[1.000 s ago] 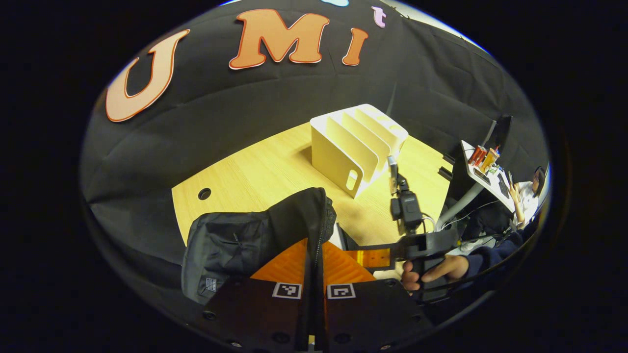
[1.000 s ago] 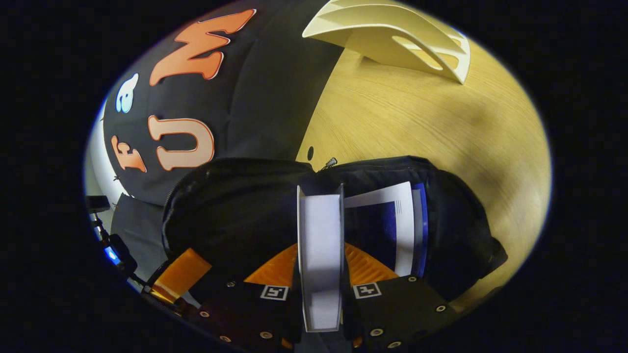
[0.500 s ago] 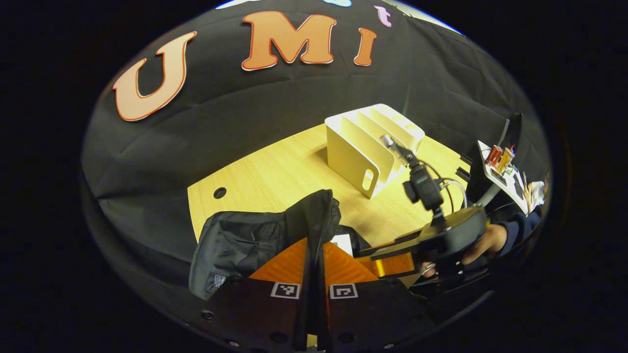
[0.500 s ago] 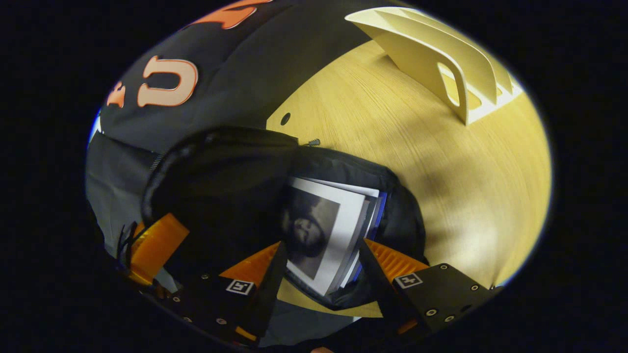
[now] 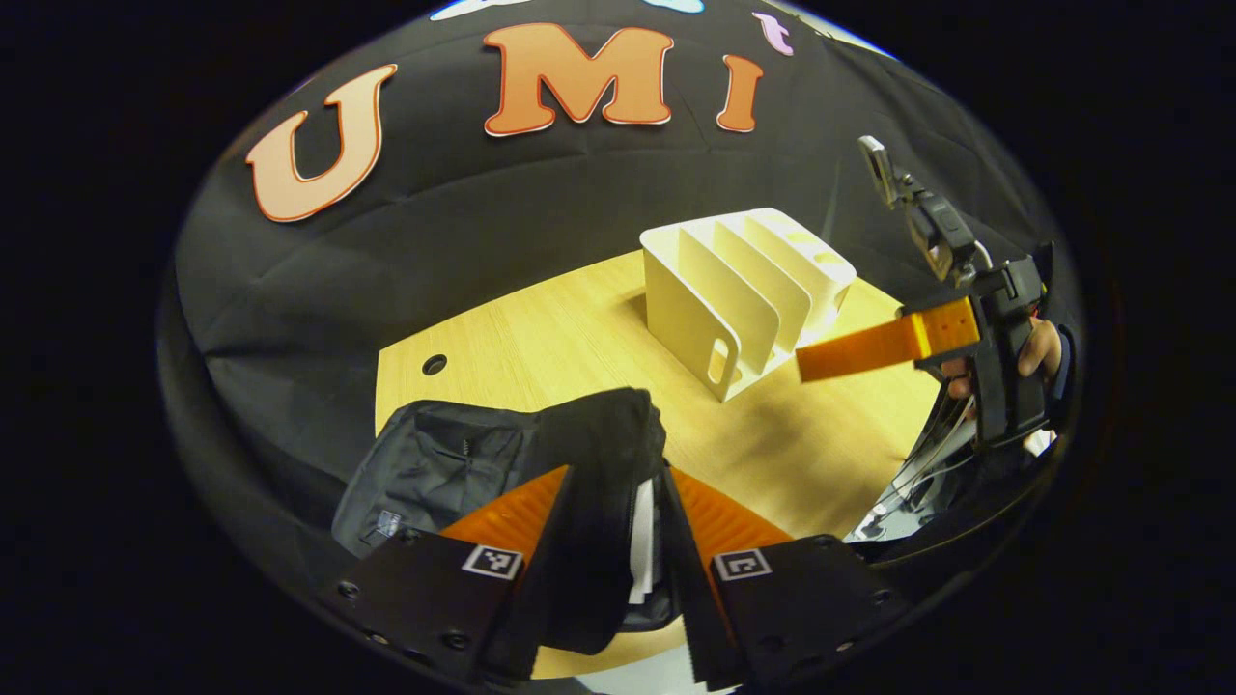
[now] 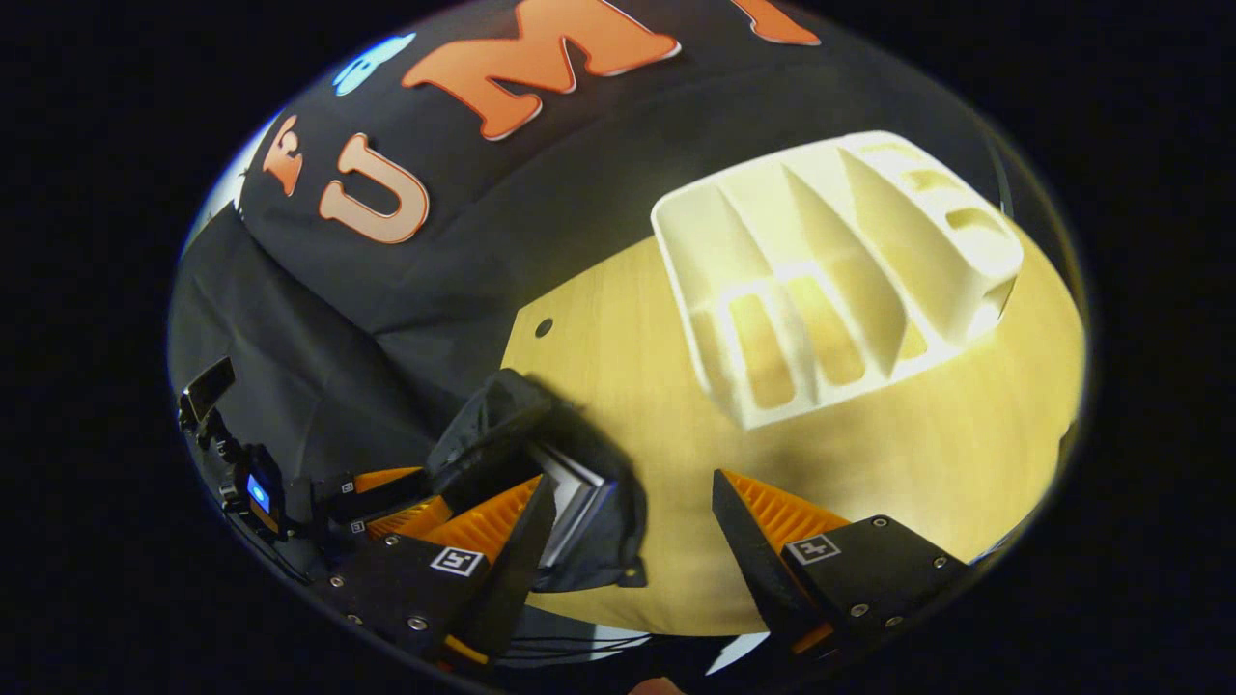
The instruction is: Open the schoolbag, grab two books from the bookshelf and put them into the schoolbag.
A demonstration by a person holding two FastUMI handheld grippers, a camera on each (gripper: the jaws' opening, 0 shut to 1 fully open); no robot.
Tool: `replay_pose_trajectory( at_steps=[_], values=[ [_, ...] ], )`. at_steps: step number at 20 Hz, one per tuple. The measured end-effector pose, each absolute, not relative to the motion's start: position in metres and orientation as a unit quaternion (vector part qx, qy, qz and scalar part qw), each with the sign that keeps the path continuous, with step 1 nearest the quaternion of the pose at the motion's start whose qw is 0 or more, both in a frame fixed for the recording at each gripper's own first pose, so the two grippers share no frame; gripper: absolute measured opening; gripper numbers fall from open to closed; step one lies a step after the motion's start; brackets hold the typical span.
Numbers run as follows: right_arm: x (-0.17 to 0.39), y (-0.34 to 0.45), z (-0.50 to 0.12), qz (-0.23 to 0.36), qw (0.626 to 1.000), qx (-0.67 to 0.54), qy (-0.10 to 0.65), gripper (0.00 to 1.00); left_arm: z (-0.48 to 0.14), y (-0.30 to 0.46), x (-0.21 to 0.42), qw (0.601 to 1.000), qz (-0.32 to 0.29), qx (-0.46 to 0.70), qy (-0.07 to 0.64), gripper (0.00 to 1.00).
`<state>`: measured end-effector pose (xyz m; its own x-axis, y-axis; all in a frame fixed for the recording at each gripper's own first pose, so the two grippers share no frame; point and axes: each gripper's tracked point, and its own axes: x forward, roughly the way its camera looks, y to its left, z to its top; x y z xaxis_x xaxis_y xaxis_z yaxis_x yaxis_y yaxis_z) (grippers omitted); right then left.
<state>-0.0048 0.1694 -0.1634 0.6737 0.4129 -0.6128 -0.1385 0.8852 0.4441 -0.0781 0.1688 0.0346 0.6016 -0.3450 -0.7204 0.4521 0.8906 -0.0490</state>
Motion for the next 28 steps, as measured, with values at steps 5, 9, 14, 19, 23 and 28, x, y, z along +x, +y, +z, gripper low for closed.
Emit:
replay_pose_trajectory(
  at_steps=[5, 9, 14, 19, 23, 28],
  values=[
    [0.016, 0.092, -0.096, 0.145, 0.947, 0.110, 0.265, 0.97, 0.085, 0.102, -0.064, 0.929, -0.188, 0.045, 0.315, 0.88],
    [0.027, 0.044, -0.031, 0.135, 0.977, 0.044, 0.160, 0.97, 0.133, 0.046, -0.049, 0.960, -0.158, 0.038, 0.227, 0.98],
    [0.018, 0.006, 0.043, 0.128, 0.991, -0.001, 0.050, 0.97, 0.199, -0.007, -0.041, 0.989, -0.096, 0.024, 0.114, 0.96],
    [0.007, -0.017, 0.087, 0.108, 0.993, -0.030, -0.036, 0.97, 0.248, -0.017, -0.056, 0.999, -0.044, -0.003, 0.026, 0.97],
    [-0.004, -0.015, 0.086, 0.109, 0.993, -0.021, -0.035, 0.97, 0.272, -0.010, -0.054, 1.000, -0.015, -0.006, -0.013, 0.96],
    [-0.008, -0.013, 0.079, 0.080, 0.996, -0.014, -0.029, 0.97, 0.285, -0.003, -0.057, 0.999, -0.004, -0.039, -0.033, 0.96]
  ],
)
